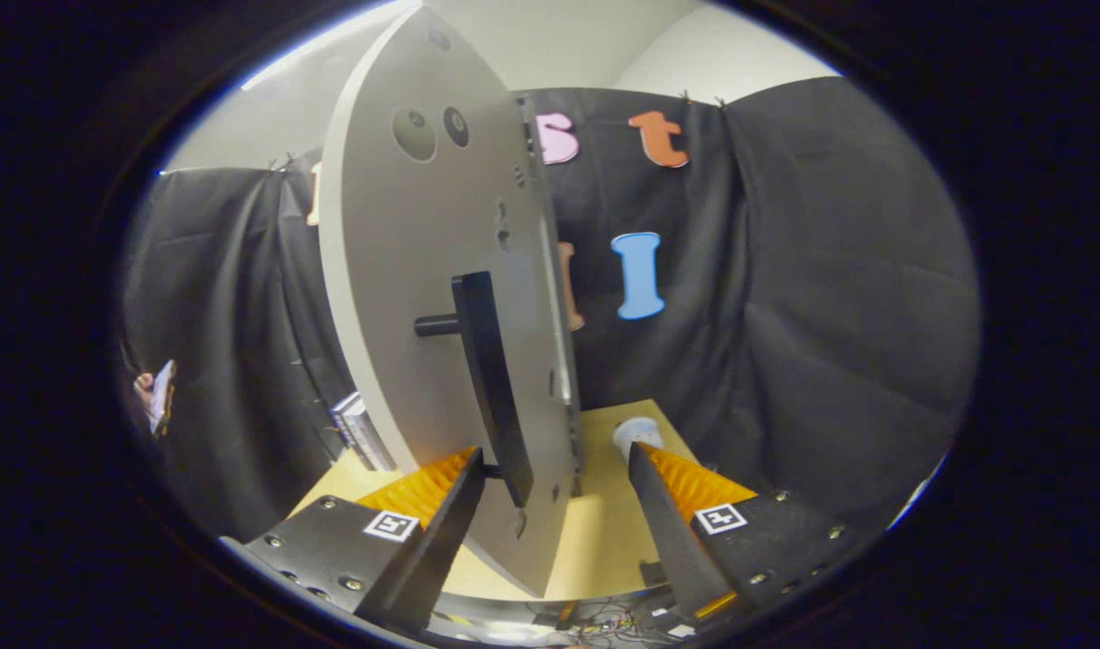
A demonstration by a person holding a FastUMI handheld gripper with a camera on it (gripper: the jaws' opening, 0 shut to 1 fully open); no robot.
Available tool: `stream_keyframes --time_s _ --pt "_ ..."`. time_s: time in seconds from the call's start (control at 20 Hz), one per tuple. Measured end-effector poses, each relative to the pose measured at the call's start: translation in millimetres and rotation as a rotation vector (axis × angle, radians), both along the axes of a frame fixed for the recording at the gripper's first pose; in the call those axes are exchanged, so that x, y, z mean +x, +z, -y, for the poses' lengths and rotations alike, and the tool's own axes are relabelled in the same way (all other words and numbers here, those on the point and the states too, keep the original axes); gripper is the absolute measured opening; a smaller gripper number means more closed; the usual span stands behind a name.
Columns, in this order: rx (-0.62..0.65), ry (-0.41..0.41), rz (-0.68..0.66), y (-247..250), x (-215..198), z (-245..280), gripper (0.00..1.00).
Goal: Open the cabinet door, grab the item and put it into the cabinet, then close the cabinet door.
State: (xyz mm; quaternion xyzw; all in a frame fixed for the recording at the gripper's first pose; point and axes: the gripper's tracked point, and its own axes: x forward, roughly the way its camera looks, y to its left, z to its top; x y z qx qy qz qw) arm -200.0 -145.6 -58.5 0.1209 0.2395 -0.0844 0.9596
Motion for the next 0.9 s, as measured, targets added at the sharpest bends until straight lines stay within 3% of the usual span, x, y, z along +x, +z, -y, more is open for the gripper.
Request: stream_keyframes --time_s 0.25,0.9 --pt "0.087 0.074 0.031 0 26 -24 0.96" --pt "0.051 0.205 0.023 -8 61 -61 0.96"
